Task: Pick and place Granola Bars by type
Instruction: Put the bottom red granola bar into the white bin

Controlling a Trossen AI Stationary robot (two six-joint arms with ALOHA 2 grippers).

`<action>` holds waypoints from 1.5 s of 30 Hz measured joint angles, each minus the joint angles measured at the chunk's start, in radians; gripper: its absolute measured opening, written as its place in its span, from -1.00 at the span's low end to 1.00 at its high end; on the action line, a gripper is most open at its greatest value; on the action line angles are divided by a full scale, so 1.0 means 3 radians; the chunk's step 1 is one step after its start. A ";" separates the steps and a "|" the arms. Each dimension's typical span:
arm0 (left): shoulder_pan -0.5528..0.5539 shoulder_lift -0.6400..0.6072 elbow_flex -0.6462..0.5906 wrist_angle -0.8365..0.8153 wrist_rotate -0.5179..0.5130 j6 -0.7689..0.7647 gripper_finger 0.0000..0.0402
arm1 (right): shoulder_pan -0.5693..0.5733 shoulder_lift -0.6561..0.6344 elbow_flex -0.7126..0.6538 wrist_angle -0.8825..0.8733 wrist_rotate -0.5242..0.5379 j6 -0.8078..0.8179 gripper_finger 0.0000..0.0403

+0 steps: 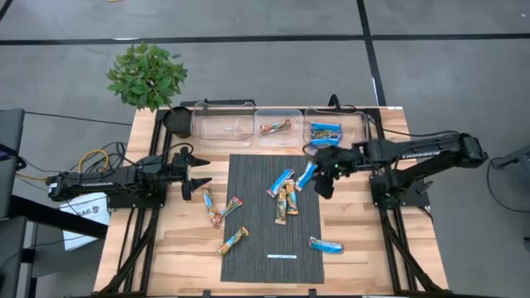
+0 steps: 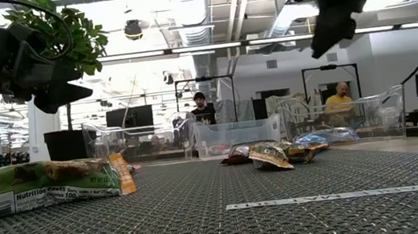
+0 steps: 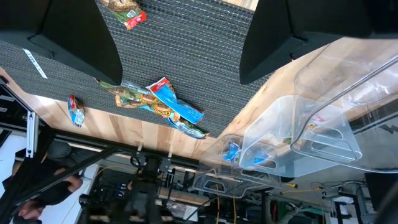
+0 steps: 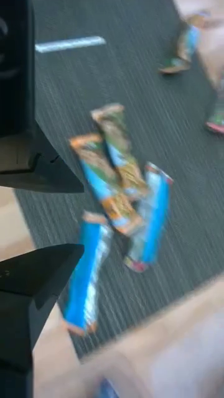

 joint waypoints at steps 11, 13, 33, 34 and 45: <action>0.0001 0.0000 0.0000 0.0001 0.0003 0.0000 0.58 | 0.0536 0.0318 -0.0006 0.0373 -0.0027 0.0083 -0.34; 0.0001 -0.0001 0.0000 0.0001 0.0001 0.0000 0.58 | 0.0602 0.0399 -0.0006 0.0470 -0.0028 0.0081 -0.34; -0.0001 -0.0001 0.0000 0.0001 0.0000 0.0000 0.58 | 0.1209 0.0858 0.0043 0.0674 -0.0628 0.0466 -0.34; 0.0001 0.0000 0.0000 0.0001 0.0001 0.0000 0.58 | 0.1242 0.0858 0.0043 0.0654 -0.0667 0.0501 -0.34; -0.0001 -0.0001 0.0000 0.0001 0.0001 0.0000 0.58 | 0.1649 0.0858 0.0044 0.0271 -0.0677 0.0933 -0.33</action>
